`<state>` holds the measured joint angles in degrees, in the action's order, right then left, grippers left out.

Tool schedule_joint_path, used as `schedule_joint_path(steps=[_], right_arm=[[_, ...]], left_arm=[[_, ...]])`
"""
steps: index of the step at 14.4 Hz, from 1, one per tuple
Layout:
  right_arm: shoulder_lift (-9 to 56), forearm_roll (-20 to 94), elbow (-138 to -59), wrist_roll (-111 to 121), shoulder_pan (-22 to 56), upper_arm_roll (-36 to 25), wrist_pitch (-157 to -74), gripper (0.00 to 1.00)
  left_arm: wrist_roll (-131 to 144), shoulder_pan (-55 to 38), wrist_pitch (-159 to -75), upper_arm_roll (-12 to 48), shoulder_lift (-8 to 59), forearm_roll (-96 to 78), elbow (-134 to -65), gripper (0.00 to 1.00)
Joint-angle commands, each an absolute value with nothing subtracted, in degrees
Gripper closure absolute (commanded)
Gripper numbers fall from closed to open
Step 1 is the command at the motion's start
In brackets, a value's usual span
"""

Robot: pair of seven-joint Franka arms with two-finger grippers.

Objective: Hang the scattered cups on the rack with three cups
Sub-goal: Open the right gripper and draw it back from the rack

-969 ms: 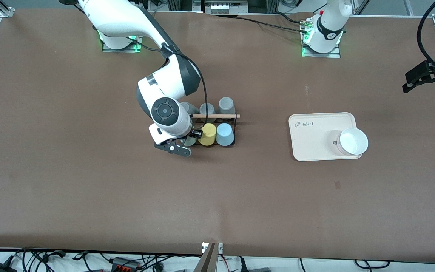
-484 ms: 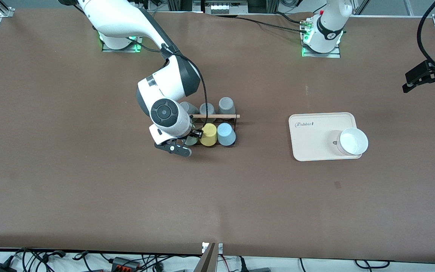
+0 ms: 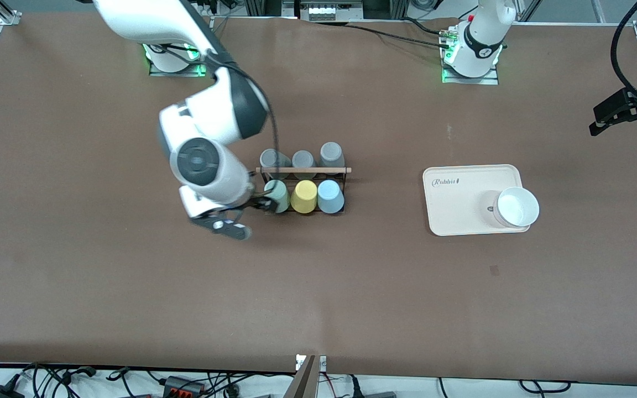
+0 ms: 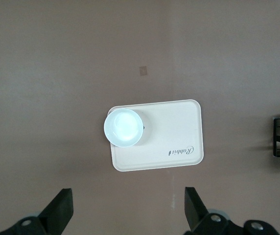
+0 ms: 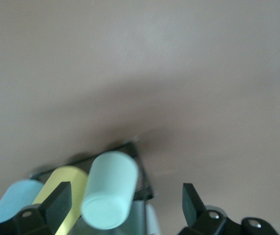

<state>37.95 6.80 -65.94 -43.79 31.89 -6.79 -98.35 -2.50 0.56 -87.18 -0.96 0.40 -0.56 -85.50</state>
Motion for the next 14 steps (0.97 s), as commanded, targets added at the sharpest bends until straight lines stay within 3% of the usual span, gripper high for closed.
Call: schedule_joint_path(steps=[1,7,11,14], right_arm=[[35.9,5.9,-62.4,-33.9,28.4,-9.5,-94.9,0.0],[30.9,5.2,-62.5,-16.1,17.3,-10.8,-93.9,0.0],[28.9,5.0,-62.8,-8.7,14.7,-11.3,-94.0,0.0],[23.6,5.0,-68.9,-7.2,9.2,-9.2,-95.0,0.0]], left_arm=[[-3.3,0.2,-86.1,-1.3,1.2,-1.4,-83.7,0.0],[-3.3,0.2,-86.1,-1.3,1.2,-1.4,-83.7,0.0],[-3.3,0.2,-86.1,-1.3,1.2,-1.4,-83.7,0.0],[-3.2,0.2,-86.1,-1.3,1.2,-1.4,-83.7,0.0]])
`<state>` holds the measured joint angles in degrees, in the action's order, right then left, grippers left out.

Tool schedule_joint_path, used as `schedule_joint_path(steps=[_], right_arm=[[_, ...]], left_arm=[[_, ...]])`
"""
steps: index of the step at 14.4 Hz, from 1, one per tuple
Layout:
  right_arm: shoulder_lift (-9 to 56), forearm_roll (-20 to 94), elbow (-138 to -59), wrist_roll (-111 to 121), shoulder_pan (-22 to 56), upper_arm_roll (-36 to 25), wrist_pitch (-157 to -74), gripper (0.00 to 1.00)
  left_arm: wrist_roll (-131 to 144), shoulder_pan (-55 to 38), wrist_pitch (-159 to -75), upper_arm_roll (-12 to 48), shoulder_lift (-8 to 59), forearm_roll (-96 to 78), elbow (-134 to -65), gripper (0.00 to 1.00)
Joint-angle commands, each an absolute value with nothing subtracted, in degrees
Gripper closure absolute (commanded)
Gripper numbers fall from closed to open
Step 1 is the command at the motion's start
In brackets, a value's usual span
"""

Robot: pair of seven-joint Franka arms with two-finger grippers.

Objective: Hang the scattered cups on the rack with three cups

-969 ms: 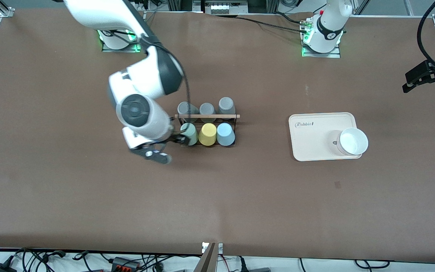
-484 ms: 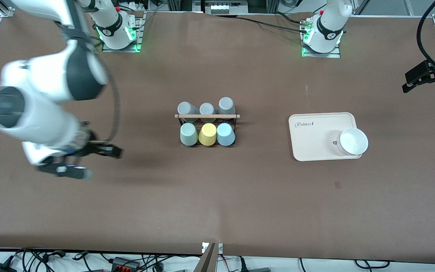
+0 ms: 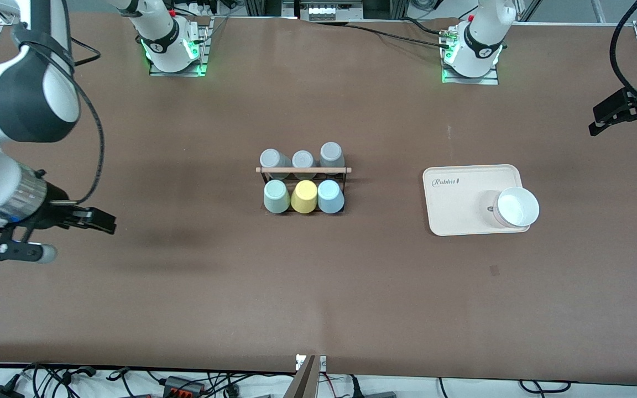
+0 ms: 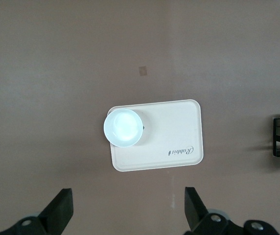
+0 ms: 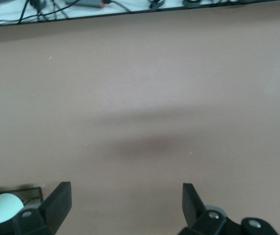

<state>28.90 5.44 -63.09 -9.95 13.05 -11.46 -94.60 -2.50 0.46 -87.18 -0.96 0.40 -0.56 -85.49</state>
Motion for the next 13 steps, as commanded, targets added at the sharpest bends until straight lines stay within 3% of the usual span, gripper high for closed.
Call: schedule_joint_path(steps=[1,4,13], right_arm=[[21.3,5.0,-71.1,-6.3,6.4,-7.7,-95.8,0.0],[17.5,3.5,-73.7,-4.7,-0.1,-3.9,-96.2,0.0],[16.1,-1.4,-73.7,5.0,-3.9,0.2,-96.2,0.0]], left_arm=[[-3.2,0.2,-86.0,-1.3,1.2,-1.4,-83.7,0.0],[-3.2,0.2,-86.1,-1.3,1.2,-1.5,-83.7,0.0],[-3.0,0.4,-86.0,-1.3,1.2,-2.6,-83.7,0.0]])
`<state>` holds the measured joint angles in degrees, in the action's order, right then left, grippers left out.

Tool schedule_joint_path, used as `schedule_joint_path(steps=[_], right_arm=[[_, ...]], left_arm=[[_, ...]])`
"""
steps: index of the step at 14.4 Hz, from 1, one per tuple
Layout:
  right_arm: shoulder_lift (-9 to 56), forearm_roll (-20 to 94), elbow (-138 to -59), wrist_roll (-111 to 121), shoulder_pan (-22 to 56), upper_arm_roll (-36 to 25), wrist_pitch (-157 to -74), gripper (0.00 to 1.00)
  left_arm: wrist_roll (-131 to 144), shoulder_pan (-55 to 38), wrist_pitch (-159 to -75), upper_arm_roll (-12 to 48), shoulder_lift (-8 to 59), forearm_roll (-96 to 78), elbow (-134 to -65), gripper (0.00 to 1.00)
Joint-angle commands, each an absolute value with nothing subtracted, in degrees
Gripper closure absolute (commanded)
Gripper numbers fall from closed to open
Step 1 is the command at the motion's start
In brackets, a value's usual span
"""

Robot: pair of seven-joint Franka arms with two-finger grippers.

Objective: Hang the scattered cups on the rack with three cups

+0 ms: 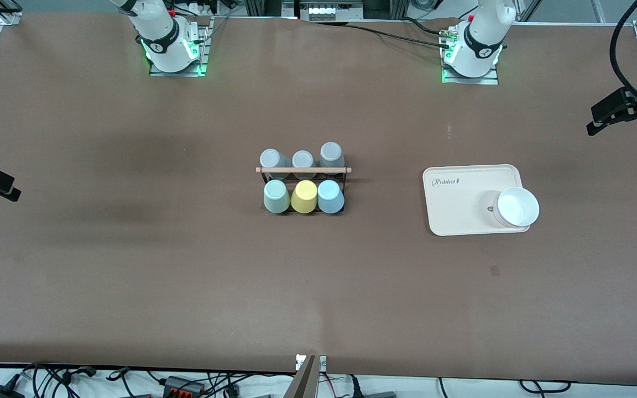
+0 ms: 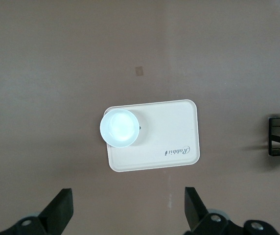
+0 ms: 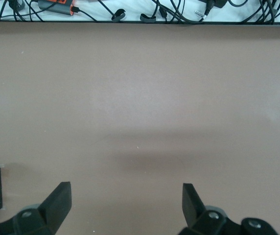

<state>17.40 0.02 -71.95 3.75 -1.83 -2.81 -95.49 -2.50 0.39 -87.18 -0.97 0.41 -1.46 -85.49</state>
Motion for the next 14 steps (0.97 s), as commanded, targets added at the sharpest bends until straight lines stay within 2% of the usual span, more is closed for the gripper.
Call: schedule_joint_path(steps=[1,3,6,7,14], right_arm=[[15.8,-1.6,-73.9,5.0,-3.7,0.2,-96.2,0.0],[12.3,-1.7,-78.7,5.1,-3.6,0.2,-97.3,0.0],[4.3,-2.2,-91.8,5.1,-3.6,0.2,-102.5,0.0],[2.8,-2.2,-93.8,5.0,-3.5,0.3,-103.0,0.0],[1.6,-1.3,-95.5,4.0,-3.8,0.2,-101.3,0.0]], left_arm=[[-3.0,0.4,-86.0,-1.3,1.2,-2.6,-83.7,0.0],[-3.0,0.3,-86.0,-1.3,1.2,-2.6,-83.7,0.0],[-3.0,0.4,-86.0,-1.3,1.2,-2.6,-83.7,0.0],[-3.0,0.4,-86.0,-1.3,1.2,-2.6,-83.7,0.0],[-3.1,0.4,-86.0,-1.3,1.2,-2.6,-83.7,0.0]])
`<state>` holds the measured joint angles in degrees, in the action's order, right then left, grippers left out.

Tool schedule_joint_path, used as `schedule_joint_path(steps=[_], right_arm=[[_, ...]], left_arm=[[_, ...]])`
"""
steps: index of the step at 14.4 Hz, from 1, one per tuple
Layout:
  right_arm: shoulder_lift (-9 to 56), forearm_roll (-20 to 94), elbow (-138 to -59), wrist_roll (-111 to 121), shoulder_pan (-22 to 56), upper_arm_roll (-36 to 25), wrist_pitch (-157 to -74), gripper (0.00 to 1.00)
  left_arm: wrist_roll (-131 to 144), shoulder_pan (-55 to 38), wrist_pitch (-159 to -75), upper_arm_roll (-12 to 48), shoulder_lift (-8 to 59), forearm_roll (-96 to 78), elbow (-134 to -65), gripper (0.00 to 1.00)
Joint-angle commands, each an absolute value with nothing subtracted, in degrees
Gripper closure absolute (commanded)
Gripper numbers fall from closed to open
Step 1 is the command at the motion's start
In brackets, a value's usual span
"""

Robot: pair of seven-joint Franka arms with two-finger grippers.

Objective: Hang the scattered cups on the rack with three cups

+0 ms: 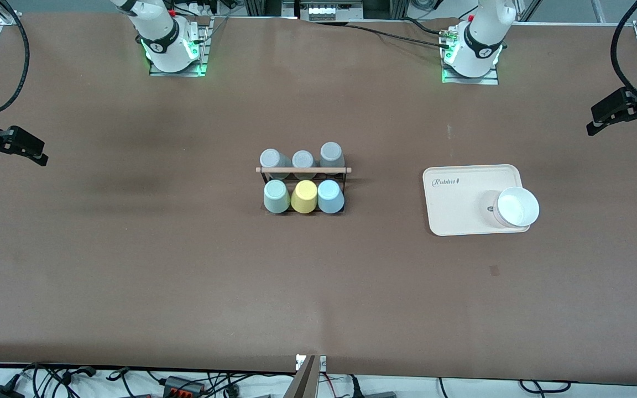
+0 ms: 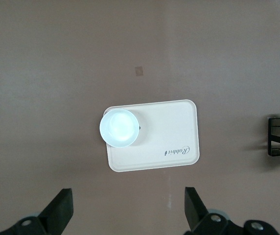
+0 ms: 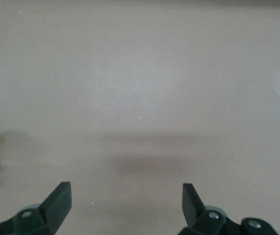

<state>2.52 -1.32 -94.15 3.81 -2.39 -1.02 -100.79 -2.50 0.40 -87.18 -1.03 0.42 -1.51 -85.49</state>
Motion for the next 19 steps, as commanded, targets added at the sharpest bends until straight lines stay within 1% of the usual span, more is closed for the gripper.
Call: schedule_joint_path(steps=[1,4,7,19], right_arm=[[1.8,-0.5,-95.4,3.9,-3.8,0.2,-101.3,0.0],[1.1,0.4,-95.4,3.8,-3.8,0.1,-100.9,0.0],[0.6,0.5,-95.4,3.9,-3.8,-0.1,-97.9,0.0],[-0.3,-0.3,-95.7,3.9,-3.6,0.2,-97.4,0.0]], left_arm=[[-3.1,0.4,-86.0,-1.3,1.2,-2.6,-83.7,0.0],[-3.1,0.4,-86.0,-1.3,1.2,-2.6,-83.7,0.0],[-3.1,0.4,-86.0,-1.3,1.2,-2.7,-83.7,0.0],[-3.1,0.4,-86.0,-1.3,1.2,-2.7,-83.7,0.0]])
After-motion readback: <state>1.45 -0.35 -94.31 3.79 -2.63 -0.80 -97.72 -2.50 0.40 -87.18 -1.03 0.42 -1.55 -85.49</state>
